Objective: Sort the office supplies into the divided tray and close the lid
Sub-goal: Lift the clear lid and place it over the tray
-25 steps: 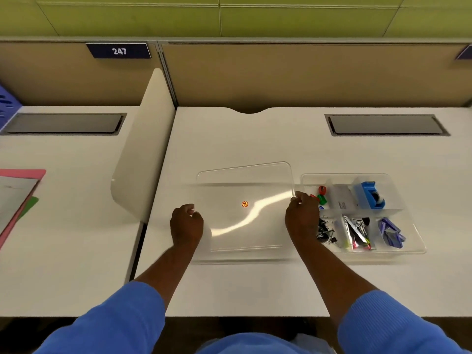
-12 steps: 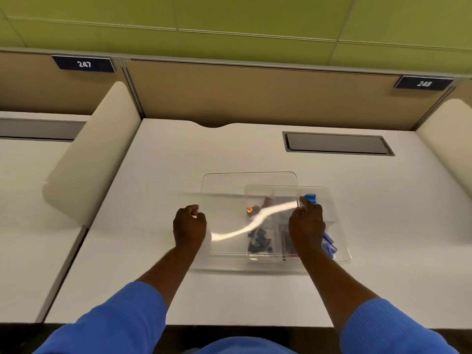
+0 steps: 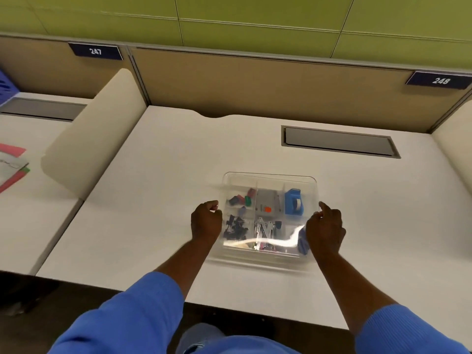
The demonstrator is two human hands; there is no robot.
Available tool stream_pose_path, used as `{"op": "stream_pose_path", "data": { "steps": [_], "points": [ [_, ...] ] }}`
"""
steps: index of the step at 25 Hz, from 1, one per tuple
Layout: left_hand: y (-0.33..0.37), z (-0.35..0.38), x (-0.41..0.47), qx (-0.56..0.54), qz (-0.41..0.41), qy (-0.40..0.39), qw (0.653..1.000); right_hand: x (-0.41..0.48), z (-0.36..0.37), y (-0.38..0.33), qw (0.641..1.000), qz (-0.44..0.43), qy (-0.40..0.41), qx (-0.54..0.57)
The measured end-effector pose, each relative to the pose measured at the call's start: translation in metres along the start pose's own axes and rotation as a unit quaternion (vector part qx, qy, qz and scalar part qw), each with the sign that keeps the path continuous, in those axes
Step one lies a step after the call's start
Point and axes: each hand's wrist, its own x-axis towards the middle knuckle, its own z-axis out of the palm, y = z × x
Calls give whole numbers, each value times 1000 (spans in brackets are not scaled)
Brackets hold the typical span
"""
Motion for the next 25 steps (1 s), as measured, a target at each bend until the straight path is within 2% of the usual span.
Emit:
{"op": "stream_pose_path", "data": {
  "steps": [6, 19, 22, 25],
  "points": [
    [3, 9, 3, 37, -6, -36, 999, 9, 6, 10, 999, 17, -20, -28],
    [-6, 18, 9, 76, 3, -53, 996, 7, 13, 15, 997, 45, -44, -38],
    [-8, 19, 10, 96, 29, -45, 994, 6, 13, 14, 996, 45, -43, -69],
    [-5, 22, 19, 133, 89, -35, 986, 13, 16, 9, 995, -6, -40, -86]
  ]
}}
